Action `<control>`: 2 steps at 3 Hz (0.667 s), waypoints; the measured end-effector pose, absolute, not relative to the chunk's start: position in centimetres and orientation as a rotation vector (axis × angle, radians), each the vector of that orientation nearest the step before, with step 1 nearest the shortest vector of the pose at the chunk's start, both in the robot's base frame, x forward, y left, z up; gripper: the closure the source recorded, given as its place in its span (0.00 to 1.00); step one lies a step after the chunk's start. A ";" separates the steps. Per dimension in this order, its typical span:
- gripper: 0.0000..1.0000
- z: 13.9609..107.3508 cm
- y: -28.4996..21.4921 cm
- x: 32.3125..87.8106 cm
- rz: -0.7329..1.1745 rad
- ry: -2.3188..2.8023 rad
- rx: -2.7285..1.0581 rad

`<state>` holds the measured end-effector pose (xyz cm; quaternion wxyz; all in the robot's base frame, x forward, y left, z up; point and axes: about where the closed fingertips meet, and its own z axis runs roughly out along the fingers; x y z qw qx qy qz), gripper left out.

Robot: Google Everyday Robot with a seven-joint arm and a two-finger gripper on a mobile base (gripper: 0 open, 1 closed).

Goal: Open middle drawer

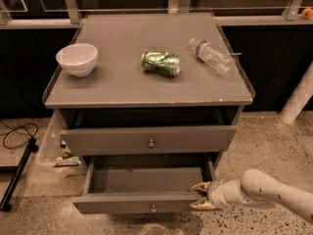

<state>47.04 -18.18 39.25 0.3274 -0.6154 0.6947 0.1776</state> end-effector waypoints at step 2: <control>1.00 39.3 -18.1 46.6 0.469 1.824 -1.602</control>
Offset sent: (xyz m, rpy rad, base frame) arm -0.1541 -0.1196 -0.0677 0.1202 0.0976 -0.1785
